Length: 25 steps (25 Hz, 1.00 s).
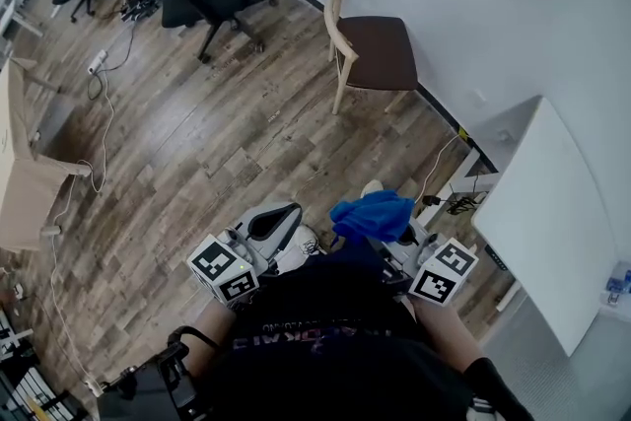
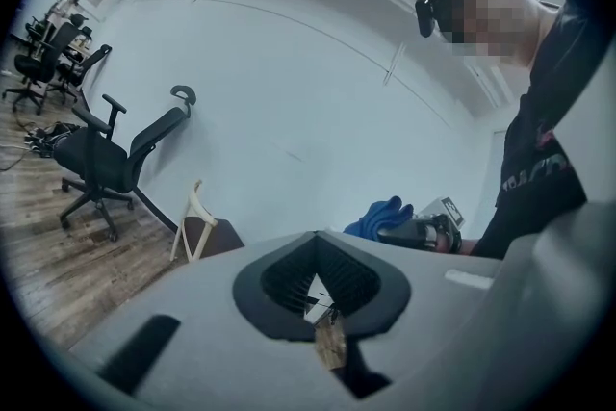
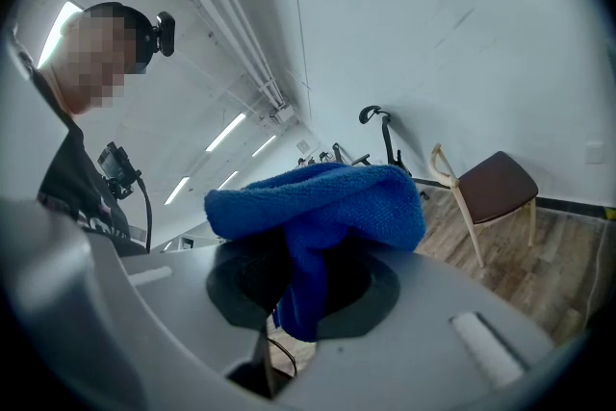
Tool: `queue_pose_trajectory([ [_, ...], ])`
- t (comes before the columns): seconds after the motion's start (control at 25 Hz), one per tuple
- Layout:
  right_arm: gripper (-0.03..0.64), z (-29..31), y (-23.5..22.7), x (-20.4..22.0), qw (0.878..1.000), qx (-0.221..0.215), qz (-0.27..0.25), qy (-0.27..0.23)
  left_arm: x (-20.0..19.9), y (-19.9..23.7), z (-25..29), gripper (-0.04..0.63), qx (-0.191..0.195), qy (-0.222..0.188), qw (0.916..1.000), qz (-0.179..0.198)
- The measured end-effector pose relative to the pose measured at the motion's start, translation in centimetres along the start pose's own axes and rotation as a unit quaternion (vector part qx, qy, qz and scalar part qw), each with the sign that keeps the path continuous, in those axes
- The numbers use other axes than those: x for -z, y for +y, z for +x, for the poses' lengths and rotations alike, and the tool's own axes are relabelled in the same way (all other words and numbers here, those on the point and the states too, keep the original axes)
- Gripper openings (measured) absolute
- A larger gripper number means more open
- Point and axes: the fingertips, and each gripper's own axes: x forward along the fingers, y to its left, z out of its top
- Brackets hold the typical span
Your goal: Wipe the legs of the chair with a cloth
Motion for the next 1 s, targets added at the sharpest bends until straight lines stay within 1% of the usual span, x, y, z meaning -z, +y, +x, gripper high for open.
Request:
queue_pose_trajectory([
  [0.24, 0.064, 0.0, 0.1, 0.3, 1.000, 0.007, 0.008, -0.006, 0.2, 0.0, -0.1, -0.003, 0.011, 0.007, 0.9998, -0.012],
  [0.52, 0.064, -0.5, 0.3, 0.2, 1.000, 0.014, 0.005, -0.013, -0.3, -0.3, 0.4, -0.003, 0.026, -0.002, 0.9996, -0.012],
  [0.76, 0.064, -1.5, -0.2, 0.4, 1.000, 0.017, 0.005, -0.010, 0.1, -0.8, 1.5, -0.003, 0.032, 0.000, 0.9994, -0.016],
  [1.0, 0.064, -1.9, -0.1, 0.8, 1.000, 0.018, 0.007, -0.007, 0.5, -1.0, 1.5, -0.003, 0.031, 0.002, 0.9993, -0.019],
])
